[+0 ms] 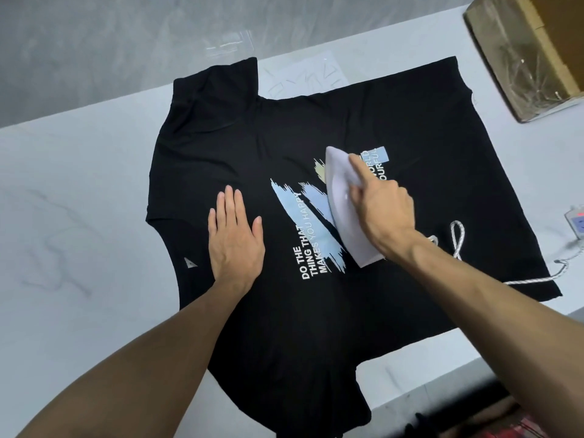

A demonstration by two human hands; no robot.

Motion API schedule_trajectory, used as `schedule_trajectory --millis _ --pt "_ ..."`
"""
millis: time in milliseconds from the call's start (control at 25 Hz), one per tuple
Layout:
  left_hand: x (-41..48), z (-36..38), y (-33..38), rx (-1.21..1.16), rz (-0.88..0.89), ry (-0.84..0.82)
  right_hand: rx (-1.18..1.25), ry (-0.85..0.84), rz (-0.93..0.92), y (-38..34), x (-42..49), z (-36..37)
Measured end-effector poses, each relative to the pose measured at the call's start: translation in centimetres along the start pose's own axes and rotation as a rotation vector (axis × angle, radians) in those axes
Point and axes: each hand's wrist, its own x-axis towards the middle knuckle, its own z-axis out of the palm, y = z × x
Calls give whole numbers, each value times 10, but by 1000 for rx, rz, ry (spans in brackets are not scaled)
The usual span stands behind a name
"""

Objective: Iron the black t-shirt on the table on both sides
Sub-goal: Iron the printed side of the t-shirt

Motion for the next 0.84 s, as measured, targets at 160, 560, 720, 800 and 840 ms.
schedule_trajectory --millis 160,560,720,800,840 --pt "0 0 -1 0 6 -4 57 15 104 23 13 -12" --pt "-1 3 -2 26 42 21 -40 -102 -289 -47 0 6" --pt "-1 4 -1 6 45 35 -96 -57 -211 -6 15 -2" --pt "-1 4 -1 -5 50 35 -84 -16 -95 28 26 -14" --pt "-1 4 -1 -13 49 37 -75 -4 -38 43 31 -18"
